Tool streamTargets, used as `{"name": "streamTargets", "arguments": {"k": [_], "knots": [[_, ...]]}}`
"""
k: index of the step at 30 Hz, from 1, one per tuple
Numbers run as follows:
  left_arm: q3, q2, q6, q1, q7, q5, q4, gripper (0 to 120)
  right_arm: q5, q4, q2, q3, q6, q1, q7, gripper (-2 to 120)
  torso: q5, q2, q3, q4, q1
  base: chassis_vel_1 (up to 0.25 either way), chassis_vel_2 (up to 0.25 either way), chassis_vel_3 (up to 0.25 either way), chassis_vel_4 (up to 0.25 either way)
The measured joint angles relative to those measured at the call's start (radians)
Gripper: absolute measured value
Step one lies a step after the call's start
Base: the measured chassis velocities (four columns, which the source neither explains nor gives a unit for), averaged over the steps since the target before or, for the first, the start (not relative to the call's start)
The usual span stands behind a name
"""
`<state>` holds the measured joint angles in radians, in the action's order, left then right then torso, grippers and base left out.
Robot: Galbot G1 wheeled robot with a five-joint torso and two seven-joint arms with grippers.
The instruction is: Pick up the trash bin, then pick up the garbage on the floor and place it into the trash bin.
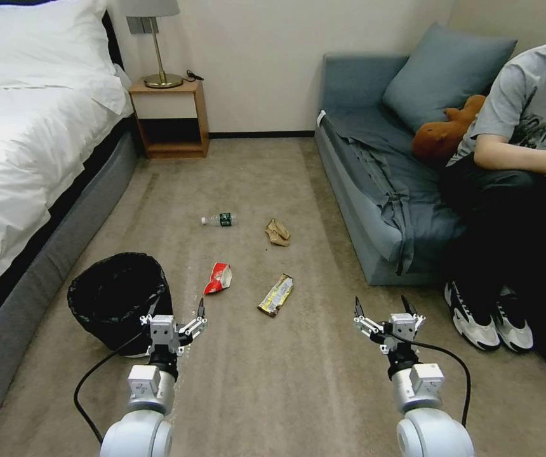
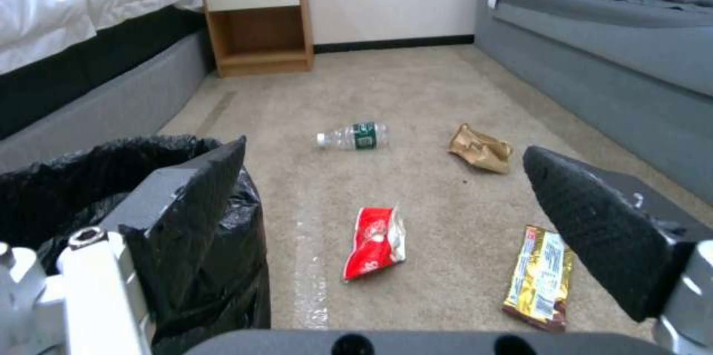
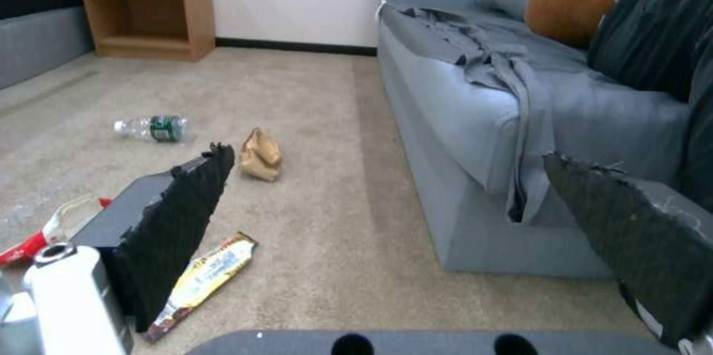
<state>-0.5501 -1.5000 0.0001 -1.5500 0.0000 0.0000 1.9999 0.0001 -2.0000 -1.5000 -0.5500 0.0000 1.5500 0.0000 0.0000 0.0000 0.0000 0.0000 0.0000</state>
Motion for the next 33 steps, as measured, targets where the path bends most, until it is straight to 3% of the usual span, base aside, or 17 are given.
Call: {"name": "streamTargets", "arguments": {"k": [33], "knots": [[0.0,0.0,0.0,0.0,0.0,0.0,0.0,100,0.0,0.0,0.0,0.0,0.0,0.0,0.0,100,0.0,0.0,0.0,0.0,0.0,0.0,0.0,0.0,0.0]]}}
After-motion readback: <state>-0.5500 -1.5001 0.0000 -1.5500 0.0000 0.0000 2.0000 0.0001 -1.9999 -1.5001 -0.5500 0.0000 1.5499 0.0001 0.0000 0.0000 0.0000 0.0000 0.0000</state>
